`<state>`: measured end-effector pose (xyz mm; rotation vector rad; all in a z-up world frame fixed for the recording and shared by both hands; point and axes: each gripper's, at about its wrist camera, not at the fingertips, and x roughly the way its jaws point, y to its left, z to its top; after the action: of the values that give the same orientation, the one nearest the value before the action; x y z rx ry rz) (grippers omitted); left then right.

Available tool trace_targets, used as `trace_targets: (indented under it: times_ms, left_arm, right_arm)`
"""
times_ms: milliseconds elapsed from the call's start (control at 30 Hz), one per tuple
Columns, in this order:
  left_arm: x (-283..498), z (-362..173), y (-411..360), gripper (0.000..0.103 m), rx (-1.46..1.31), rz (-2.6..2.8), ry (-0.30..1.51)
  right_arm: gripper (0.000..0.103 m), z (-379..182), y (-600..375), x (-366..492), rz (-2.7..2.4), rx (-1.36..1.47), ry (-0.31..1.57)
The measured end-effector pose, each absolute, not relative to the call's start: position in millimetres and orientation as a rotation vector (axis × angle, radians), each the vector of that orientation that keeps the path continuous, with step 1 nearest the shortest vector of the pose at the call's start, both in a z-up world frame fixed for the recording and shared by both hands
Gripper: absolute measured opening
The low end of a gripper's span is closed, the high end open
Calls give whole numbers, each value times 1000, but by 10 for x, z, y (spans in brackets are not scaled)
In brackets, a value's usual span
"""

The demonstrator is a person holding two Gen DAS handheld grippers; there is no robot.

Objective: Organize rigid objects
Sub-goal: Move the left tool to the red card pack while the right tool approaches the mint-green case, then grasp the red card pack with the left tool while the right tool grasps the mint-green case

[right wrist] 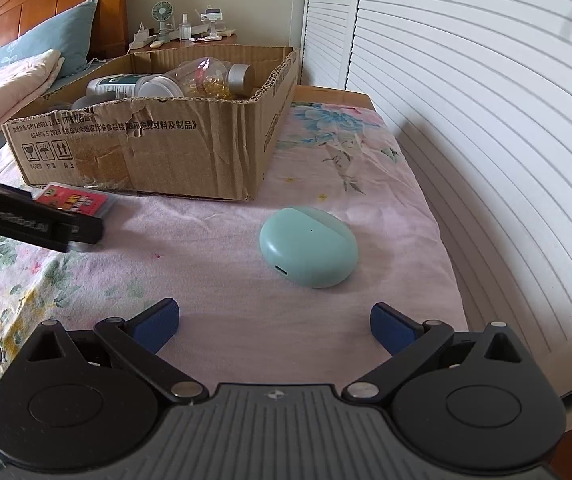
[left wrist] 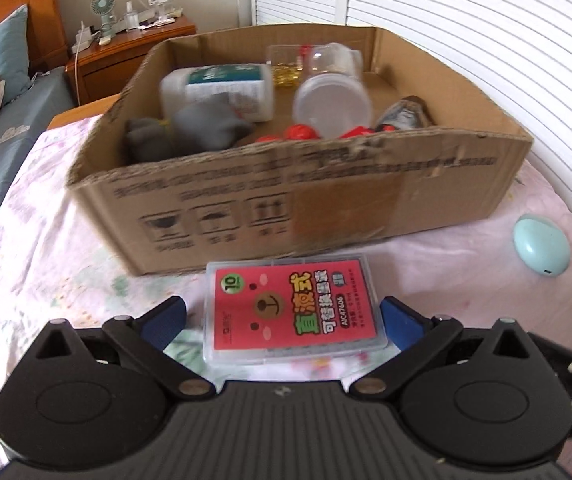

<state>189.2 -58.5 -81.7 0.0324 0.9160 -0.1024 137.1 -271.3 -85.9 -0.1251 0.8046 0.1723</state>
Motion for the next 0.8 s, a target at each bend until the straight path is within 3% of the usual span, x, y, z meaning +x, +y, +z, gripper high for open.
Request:
trace_targets:
  times_ms: [233,367,800]
  left_arm:
    - [1892,-816,-565,101,21,-81,912]
    - [1850,-784,-617,91,30,-109,896]
    - [1732,-780,-474,91,21,-104,894]
  right_arm:
    - [103,-863,-2705,1386,172,-119,806]
    - [103,-866,-2706,1401,179,-115,808]
    - [103,-876,-2641,1696,212,-131,795]
